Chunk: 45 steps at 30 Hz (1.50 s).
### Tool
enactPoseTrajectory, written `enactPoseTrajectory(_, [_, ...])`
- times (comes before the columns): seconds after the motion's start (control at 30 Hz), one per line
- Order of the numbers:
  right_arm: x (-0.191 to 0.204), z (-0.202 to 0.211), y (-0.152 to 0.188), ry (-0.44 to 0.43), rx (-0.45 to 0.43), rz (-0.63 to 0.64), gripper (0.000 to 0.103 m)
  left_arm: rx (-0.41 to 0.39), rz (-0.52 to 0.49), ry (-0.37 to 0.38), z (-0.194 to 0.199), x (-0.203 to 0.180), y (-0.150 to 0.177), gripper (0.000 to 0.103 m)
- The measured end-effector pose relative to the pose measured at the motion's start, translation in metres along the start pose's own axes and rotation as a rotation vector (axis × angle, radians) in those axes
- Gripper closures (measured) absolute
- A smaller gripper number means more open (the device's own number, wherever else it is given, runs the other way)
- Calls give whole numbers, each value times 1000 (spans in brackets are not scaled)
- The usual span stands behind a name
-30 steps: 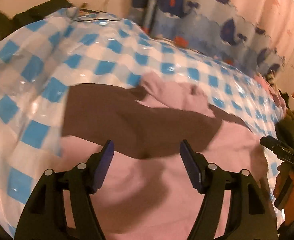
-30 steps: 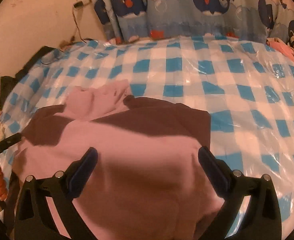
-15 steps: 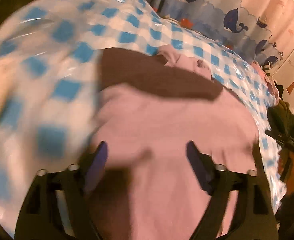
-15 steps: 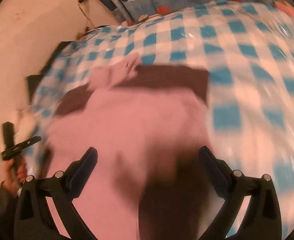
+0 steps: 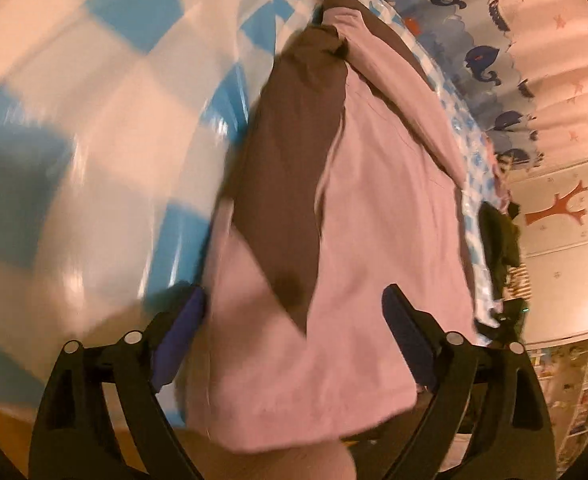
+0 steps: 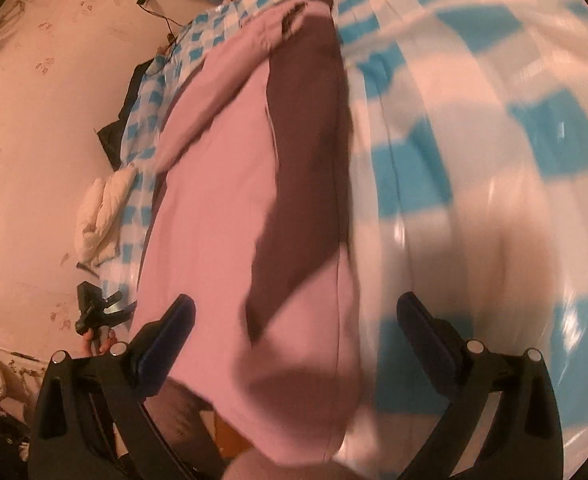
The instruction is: Fold large clothes
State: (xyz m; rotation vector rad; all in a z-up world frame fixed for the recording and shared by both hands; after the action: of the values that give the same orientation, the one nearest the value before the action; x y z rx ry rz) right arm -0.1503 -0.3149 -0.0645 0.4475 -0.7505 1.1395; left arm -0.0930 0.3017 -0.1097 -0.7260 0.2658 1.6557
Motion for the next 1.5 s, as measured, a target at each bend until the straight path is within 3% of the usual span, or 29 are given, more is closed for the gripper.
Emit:
enactPoseTrajectory(0.1, [1, -7, 16, -12, 40, -9, 6, 2, 27, 41, 0, 2, 20, 14])
enactPoseTrajectory(0.23, [8, -13, 37, -43, 86, 11, 6, 23, 22, 14, 0, 5, 31, 14])
enactPoseTrajectory(0.33, [7, -17, 40, -40, 97, 6, 6, 73, 64, 64, -7, 12, 38, 14])
enactPoseTrajectory(0.43, [1, -17, 37, -55, 102, -31, 6, 110, 37, 46, -18, 9, 43, 14])
enactPoseTrajectory(0.53, [0, -17, 35, -53, 117, -41, 6, 103, 51, 74, -24, 7, 44, 13])
enactPoseTrajectory(0.63, [8, -17, 41, -128, 153, -35, 6, 93, 32, 102, -25, 3, 47, 13])
enactPoseTrajectory(0.77, [8, -22, 45, -90, 172, -18, 7, 80, 36, 66, -29, 8, 47, 22])
enactPoseTrajectory(0.83, [3, -22, 43, -84, 159, -37, 20, 73, 88, 51, -28, 17, 46, 45])
enactPoseTrajectory(0.87, [0, -21, 43, -57, 150, -33, 43, 72, 99, 42, -27, 19, 46, 53])
enactPoseTrajectory(0.9, [-1, -21, 44, -59, 145, -33, 58, 75, 107, 44, -24, 20, 46, 68])
enactPoseTrajectory(1.0, [6, -17, 51, -78, 126, 1, 72, 60, 92, 43, -16, 9, 48, 82])
enactPoseTrajectory(1.1, [28, 1, 52, -149, 64, 31, 75, 37, 62, 51, -3, -11, 46, 88])
enactPoseTrajectory(1.27, [72, 53, 62, -239, -9, 128, 77, -18, -34, 112, 52, -62, 45, 90])
enactPoseTrajectory(1.37, [83, 89, 86, -258, 1, 185, 77, -15, -86, 139, 88, -83, 63, 90])
enactPoseTrajectory(1.47, [68, 101, 110, -254, 46, 185, 76, 57, -108, 164, 96, -75, 91, 85])
enactPoseTrajectory(1.5, [52, 96, 121, -241, 82, 160, 71, 83, -104, 169, 93, -68, 99, 79])
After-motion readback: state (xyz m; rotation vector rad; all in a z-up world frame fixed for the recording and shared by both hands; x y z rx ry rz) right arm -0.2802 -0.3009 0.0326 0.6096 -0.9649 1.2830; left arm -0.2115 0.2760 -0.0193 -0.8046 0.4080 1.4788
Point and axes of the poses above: each gripper's, at about its wrist camera, not at the fingertips, and z roughly against the way its jaws point, x to its left, y to its underside, the point moved 3 cm from there along -z, roughly the way its jaws point, and after that the axes turned 7 degrees about -z, right-handed, at the moved point
